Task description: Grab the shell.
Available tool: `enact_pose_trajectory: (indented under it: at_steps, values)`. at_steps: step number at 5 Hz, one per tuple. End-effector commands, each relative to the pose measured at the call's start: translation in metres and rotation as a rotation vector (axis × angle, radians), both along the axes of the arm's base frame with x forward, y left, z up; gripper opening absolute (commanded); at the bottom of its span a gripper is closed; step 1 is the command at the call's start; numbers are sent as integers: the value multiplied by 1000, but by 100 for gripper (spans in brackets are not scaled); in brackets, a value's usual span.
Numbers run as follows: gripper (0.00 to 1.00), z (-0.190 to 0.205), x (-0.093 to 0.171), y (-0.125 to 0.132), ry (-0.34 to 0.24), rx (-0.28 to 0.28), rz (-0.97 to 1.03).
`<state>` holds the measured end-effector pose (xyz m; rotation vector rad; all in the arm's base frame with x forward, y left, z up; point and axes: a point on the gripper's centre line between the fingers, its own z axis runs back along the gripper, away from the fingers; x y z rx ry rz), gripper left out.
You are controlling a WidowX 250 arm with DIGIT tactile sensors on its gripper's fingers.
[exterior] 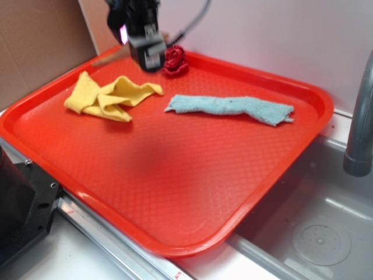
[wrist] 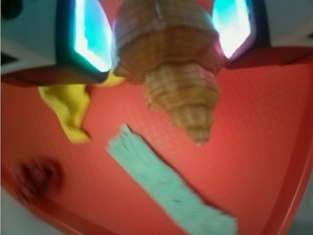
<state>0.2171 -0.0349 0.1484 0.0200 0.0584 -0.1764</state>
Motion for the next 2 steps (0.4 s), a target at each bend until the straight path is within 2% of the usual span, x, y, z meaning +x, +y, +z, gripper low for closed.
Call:
enact_pose_trajectory:
  at_steps: [1,2]
  values:
    - [0,40,-16,15,-77,8,353]
    - [0,37,-12,15,-70,43,348]
